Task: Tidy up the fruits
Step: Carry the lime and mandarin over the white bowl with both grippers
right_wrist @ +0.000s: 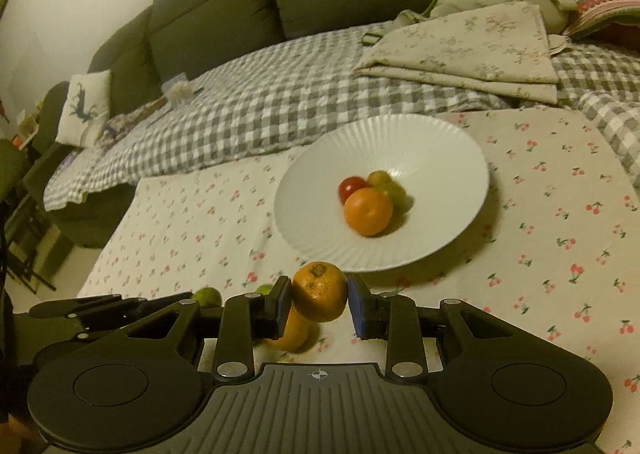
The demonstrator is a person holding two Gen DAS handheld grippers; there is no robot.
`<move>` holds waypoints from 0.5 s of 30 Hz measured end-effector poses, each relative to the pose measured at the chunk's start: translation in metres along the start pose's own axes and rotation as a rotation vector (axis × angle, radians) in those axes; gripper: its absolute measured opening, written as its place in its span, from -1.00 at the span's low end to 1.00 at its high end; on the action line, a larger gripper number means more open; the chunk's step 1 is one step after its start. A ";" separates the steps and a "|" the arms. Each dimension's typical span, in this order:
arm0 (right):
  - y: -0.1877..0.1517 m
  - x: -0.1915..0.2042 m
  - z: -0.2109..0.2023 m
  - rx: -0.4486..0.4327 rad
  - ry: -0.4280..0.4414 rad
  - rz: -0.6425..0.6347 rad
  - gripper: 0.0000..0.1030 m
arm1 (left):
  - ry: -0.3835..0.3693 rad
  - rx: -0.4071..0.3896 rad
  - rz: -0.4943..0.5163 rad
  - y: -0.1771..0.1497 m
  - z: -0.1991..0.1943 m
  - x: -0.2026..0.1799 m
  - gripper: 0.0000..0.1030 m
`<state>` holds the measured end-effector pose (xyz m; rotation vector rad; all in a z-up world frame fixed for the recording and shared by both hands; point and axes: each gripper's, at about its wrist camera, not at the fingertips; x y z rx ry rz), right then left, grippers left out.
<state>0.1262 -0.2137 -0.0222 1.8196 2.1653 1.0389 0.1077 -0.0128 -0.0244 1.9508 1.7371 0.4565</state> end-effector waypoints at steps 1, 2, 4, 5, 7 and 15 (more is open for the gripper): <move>0.002 -0.002 -0.001 -0.005 -0.003 0.005 -0.43 | 0.001 -0.006 0.003 0.003 0.000 -0.001 -0.52; 0.003 -0.005 -0.002 -0.011 -0.009 0.011 -0.43 | 0.001 -0.011 0.007 0.007 0.001 -0.001 -0.52; 0.005 -0.009 -0.003 -0.024 -0.022 0.018 -0.43 | -0.002 -0.023 0.016 0.013 0.003 -0.003 -0.52; 0.007 -0.011 -0.004 -0.030 -0.028 0.020 -0.43 | -0.005 -0.032 0.023 0.017 0.004 -0.005 -0.52; 0.011 -0.015 -0.003 -0.039 -0.042 0.027 -0.43 | -0.011 -0.048 0.044 0.025 0.006 -0.010 -0.52; 0.027 -0.036 0.003 -0.055 -0.096 0.047 -0.43 | -0.038 -0.084 0.099 0.056 0.027 -0.029 -0.52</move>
Point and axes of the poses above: each gripper's, at about its wrist camera, not at the fingertips, and z roughly the way its jaws point, x to its left, y to its top, and after that the axes turned 10 degrees about x, right-handed
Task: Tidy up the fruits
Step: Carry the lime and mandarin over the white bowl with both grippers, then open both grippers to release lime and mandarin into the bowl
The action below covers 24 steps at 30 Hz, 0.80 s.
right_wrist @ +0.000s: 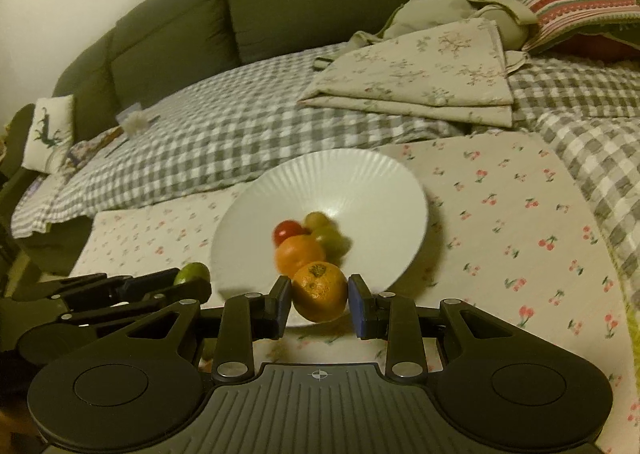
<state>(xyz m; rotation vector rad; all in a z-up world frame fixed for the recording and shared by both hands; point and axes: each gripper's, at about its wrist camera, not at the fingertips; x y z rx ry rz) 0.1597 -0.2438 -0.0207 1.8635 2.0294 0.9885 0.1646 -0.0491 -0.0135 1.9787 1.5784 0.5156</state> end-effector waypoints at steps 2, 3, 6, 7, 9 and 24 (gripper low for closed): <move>0.004 -0.004 0.004 0.000 -0.014 -0.005 -0.43 | -0.009 0.002 0.002 0.005 0.009 -0.001 -0.52; 0.005 -0.006 0.006 0.002 -0.020 -0.006 -0.43 | -0.010 0.004 0.003 0.008 0.013 -0.001 -0.52; 0.010 -0.010 0.011 0.005 -0.025 -0.014 -0.43 | -0.012 0.014 0.001 0.013 0.025 -0.001 -0.52; 0.012 -0.011 0.013 0.005 -0.026 -0.016 -0.43 | -0.013 0.019 -0.002 0.014 0.028 0.000 -0.52; 0.016 -0.013 0.018 0.006 -0.022 -0.018 -0.43 | -0.019 0.025 -0.001 0.015 0.034 0.001 -0.52; 0.023 -0.018 0.053 0.035 -0.009 -0.055 -0.41 | -0.059 0.028 0.036 0.021 0.062 0.006 -0.51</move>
Point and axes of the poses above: each gripper's, at about its wrist camera, not at the fingertips, and z roughly the way its jaws point, x to its left, y to its top, and after that the axes turned 10 degrees about x, right-handed
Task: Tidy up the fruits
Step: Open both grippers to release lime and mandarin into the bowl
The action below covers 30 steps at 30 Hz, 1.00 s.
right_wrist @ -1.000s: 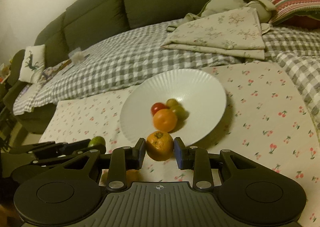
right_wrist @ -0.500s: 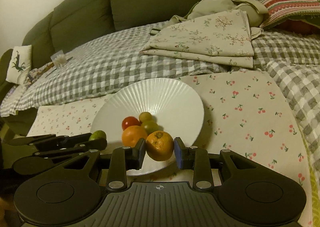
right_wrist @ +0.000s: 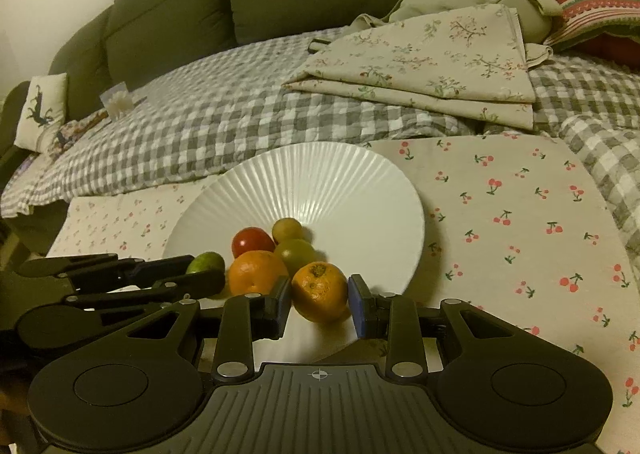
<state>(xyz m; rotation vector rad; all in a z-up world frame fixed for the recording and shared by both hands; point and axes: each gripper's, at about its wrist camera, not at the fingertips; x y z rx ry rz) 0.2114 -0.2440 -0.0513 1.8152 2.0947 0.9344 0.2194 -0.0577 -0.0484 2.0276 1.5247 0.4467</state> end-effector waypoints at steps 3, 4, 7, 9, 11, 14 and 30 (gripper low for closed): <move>0.000 -0.001 0.000 -0.005 0.009 0.017 -0.39 | -0.012 -0.004 -0.009 0.001 0.002 0.003 -0.51; 0.000 -0.001 0.000 -0.009 0.007 0.021 -0.38 | -0.018 -0.010 -0.009 0.001 0.001 0.003 -0.51; 0.001 -0.004 0.000 -0.008 0.013 0.042 -0.38 | -0.016 -0.024 0.001 0.000 -0.002 0.002 -0.47; 0.001 -0.005 0.000 -0.006 0.008 0.053 -0.38 | -0.017 -0.028 0.002 -0.001 -0.006 0.002 -0.35; 0.001 -0.006 -0.002 -0.008 0.013 0.064 -0.37 | -0.024 -0.033 -0.007 -0.001 -0.010 0.002 -0.20; 0.002 -0.009 -0.007 -0.024 0.037 0.090 -0.37 | -0.026 -0.039 -0.022 -0.002 -0.017 0.006 -0.20; -0.003 0.020 -0.035 -0.052 0.082 0.062 -0.30 | 0.098 0.024 -0.102 -0.030 -0.057 0.026 -0.12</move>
Point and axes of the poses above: each gripper's, at about its wrist camera, not at the fingertips, and z roughly the way its jaws point, x to its left, y to its top, and after that the axes turned 10 degrees about x, right-handed
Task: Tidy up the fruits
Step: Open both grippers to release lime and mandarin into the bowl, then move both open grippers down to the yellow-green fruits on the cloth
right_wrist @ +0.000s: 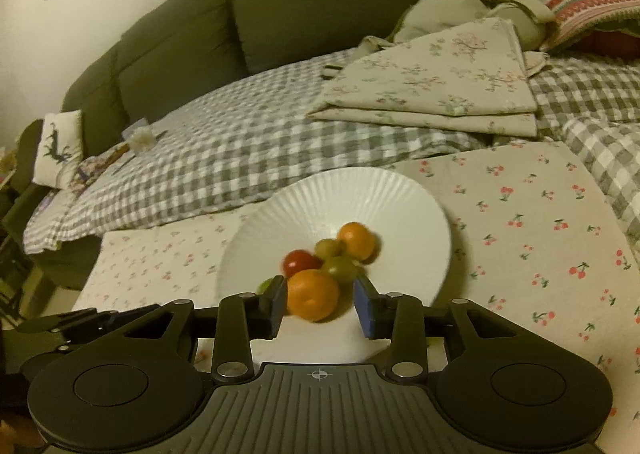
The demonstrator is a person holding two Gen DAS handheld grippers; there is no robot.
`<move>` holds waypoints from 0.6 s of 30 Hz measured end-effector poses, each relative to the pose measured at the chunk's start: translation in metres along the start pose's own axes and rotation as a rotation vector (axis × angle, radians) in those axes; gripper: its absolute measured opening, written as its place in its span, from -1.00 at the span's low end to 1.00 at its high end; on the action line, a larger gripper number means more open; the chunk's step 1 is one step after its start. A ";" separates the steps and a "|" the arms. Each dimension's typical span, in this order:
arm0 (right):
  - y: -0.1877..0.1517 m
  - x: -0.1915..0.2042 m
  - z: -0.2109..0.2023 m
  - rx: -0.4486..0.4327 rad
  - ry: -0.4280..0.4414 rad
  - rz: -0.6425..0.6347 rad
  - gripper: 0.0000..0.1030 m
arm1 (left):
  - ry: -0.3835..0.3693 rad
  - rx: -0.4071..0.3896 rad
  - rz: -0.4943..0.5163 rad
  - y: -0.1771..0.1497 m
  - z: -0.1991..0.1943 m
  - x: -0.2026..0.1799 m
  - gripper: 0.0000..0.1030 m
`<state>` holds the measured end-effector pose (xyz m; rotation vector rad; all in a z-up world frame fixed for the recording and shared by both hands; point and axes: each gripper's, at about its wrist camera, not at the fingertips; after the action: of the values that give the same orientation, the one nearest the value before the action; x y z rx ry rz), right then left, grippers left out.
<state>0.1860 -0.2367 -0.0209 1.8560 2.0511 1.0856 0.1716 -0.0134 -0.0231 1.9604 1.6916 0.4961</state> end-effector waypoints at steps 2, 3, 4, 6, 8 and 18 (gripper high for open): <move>-0.003 0.007 -0.003 0.001 0.001 -0.021 -0.30 | 0.012 0.004 -0.008 -0.004 -0.005 0.003 -0.07; -0.004 0.011 -0.005 0.001 0.002 -0.030 -0.30 | 0.018 0.006 -0.009 -0.005 -0.006 0.003 -0.06; -0.005 0.014 -0.008 -0.001 0.005 -0.038 -0.29 | 0.024 0.007 -0.012 -0.006 -0.008 0.004 -0.04; -0.007 0.018 -0.014 -0.006 0.016 -0.046 -0.29 | 0.030 0.009 -0.022 -0.009 -0.013 0.005 -0.01; -0.009 0.021 -0.020 -0.008 0.026 -0.048 -0.20 | 0.028 0.009 -0.028 -0.011 -0.018 0.006 0.04; -0.026 0.051 -0.043 -0.005 0.020 -0.187 -0.05 | 0.009 0.023 -0.075 -0.030 -0.028 0.016 0.26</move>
<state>0.1295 -0.2061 0.0115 1.6186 2.1787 1.0633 0.1342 0.0093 -0.0185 1.9049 1.7767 0.4602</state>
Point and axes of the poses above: each gripper's, at about its wrist camera, not at the fingertips, and z roughly the way its jaws point, x to its left, y to its top, and after that the axes turned 10 degrees about x, right-handed
